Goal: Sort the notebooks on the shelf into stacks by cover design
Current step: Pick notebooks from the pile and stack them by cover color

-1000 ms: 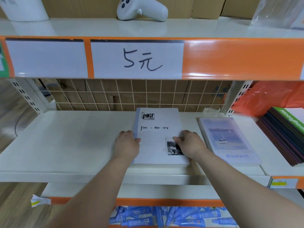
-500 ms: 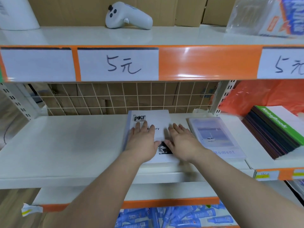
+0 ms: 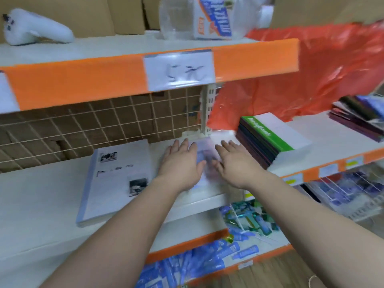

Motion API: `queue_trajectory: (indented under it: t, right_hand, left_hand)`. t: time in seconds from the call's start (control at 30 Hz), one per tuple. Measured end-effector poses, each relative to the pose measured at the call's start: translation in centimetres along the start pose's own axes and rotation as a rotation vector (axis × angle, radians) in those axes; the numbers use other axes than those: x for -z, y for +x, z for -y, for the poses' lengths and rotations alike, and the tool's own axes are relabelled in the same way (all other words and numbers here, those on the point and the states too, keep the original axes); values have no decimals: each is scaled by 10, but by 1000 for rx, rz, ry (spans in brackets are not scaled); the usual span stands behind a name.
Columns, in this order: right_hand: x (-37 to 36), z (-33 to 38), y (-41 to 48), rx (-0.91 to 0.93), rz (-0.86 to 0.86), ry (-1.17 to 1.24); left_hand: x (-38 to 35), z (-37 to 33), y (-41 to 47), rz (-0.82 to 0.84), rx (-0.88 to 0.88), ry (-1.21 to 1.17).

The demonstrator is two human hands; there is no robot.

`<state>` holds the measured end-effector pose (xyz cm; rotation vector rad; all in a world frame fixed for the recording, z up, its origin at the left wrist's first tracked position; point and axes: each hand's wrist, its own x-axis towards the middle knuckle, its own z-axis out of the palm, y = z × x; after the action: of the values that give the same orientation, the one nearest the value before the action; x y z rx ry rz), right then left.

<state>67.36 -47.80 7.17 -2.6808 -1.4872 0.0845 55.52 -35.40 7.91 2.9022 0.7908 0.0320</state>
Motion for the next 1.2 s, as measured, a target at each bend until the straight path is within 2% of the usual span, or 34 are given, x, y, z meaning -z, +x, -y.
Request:
queue_trajectory:
  t: [0.3,0.6,0.83,1.2]
  right_hand:
    - [35,-155,-60,-111,-74,17]
    - [40,-289,-124,-271,-26,101]
    - [29,-357,-122,-374,13,133]
    - [29,-443,-77,-446,44,79]
  left_hand:
    - [-9,-173,27,-77,-112,65]
    - [-31,-318,61,-12,-274,78]
    - [-50,-375,112,31,-337,106]
    - [-59,-416,194,53,-358,32]
